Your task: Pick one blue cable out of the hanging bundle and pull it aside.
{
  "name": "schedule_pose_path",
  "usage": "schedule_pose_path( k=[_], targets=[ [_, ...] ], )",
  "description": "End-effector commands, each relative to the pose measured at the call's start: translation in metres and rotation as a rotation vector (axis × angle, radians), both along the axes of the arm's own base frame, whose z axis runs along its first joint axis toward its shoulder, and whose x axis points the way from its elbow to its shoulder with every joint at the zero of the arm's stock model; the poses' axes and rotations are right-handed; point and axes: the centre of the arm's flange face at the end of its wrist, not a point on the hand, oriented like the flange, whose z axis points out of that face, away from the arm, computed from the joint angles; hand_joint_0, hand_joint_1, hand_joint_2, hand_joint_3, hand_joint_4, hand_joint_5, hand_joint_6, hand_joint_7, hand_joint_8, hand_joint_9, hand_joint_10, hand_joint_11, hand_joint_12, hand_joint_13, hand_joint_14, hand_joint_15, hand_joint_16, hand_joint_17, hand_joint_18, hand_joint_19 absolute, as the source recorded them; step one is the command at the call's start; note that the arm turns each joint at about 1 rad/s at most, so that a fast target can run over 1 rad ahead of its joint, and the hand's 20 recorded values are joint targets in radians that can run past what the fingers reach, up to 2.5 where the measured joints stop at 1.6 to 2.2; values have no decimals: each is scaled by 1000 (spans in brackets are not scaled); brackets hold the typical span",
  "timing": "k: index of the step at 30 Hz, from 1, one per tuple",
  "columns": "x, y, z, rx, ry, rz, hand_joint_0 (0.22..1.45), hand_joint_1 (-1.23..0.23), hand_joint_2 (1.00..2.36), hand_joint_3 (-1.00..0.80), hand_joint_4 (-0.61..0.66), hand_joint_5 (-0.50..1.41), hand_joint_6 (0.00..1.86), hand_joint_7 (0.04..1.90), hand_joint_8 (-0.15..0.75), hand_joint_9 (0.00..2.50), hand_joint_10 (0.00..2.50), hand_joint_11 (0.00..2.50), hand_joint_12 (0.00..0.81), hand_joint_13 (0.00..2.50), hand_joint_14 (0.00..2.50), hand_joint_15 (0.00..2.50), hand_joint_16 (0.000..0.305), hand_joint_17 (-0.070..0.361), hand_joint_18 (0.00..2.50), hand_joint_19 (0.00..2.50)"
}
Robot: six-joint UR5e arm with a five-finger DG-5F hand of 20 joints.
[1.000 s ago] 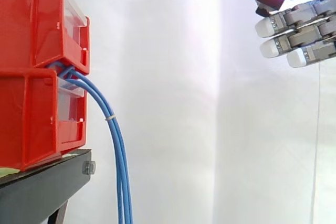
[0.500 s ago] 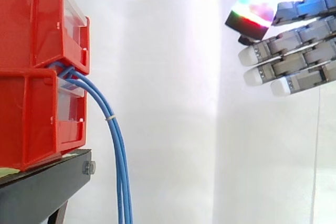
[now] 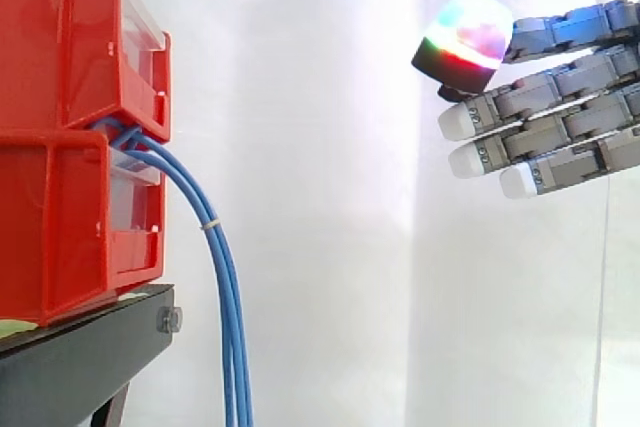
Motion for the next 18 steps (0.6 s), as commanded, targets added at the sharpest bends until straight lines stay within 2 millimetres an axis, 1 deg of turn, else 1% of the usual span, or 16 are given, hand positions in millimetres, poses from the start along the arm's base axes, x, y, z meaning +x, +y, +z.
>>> schedule_pose_path(
  k=[1, 7, 8, 9, 11, 18],
  targets=[
    [0, 1, 0, -10, 2, -1, 576, -402, 1007, -433, 173, -244, 501, 645, 203, 299, 0, 34, 294, 101, 4, 106, 43, 96, 73, 225],
    [1, 3, -1, -12, 2, -7, 575, -402, 1007, -433, 173, -244, 501, 647, 204, 300, 0, 28, 294, 101, 3, 107, 43, 96, 74, 218],
    [6, 6, -18, -12, 27, -1, 576, -402, 1007, -435, 174, -244, 501, 647, 204, 300, 0, 28, 295, 101, 4, 106, 43, 96, 74, 217],
    [7, 6, -22, -13, 30, -1, 576, -402, 1007, -435, 174, -243, 501, 647, 204, 301, 0, 28, 295, 102, 3, 110, 43, 96, 74, 219],
    [11, 7, -21, -10, 6, -2, 576, -402, 1006, -434, 174, -243, 501, 647, 204, 302, 0, 21, 294, 102, 4, 109, 43, 96, 73, 217],
    [13, 9, -20, -15, -10, -2, 576, -401, 1007, -434, 174, -243, 501, 647, 205, 305, 0, 25, 294, 104, 4, 110, 43, 96, 74, 217]
  ],
)
